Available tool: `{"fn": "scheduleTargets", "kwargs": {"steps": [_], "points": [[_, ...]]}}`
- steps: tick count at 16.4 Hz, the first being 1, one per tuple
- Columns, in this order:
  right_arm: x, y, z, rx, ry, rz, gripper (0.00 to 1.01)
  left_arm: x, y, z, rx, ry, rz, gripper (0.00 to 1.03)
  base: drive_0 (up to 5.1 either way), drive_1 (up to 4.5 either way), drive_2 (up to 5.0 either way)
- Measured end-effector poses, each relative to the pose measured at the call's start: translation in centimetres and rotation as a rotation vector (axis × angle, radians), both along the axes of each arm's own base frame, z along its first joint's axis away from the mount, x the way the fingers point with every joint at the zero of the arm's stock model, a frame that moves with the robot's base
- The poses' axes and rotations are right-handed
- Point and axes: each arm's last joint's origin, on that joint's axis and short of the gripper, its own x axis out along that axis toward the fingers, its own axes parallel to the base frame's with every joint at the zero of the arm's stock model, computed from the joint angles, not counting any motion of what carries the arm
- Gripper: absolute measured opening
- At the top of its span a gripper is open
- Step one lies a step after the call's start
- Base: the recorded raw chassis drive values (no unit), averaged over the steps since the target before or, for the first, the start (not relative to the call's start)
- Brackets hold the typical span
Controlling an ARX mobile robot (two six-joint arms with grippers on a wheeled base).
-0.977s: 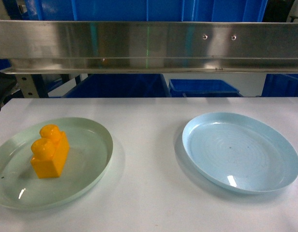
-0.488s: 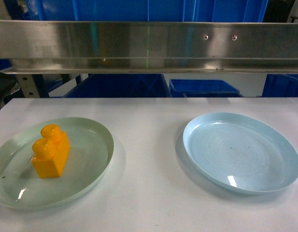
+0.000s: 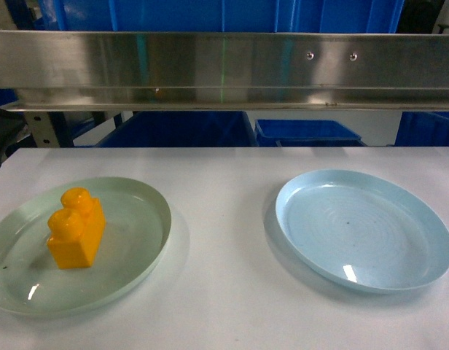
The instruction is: Sort and place red and yellow blocks in left bins
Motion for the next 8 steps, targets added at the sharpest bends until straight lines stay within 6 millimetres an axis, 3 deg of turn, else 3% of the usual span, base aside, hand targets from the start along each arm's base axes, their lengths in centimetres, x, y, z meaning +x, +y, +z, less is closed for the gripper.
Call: {"fn": "scheduleTargets", "kwargs": {"steps": [5, 8], "points": [[0.1, 0.2, 0.2, -0.008, -0.027, 0.006, 0.28, 0.0, 0.0, 0.0, 0.0, 0.0, 0.0, 0.98, 0.0, 0.0, 0.0], [0.2, 1.2, 0.1, -0.131, -0.082, 0.076, 0.28, 0.0, 0.0, 0.0, 0.0, 0.0, 0.0, 0.98, 0.0, 0.0, 0.0]]}}
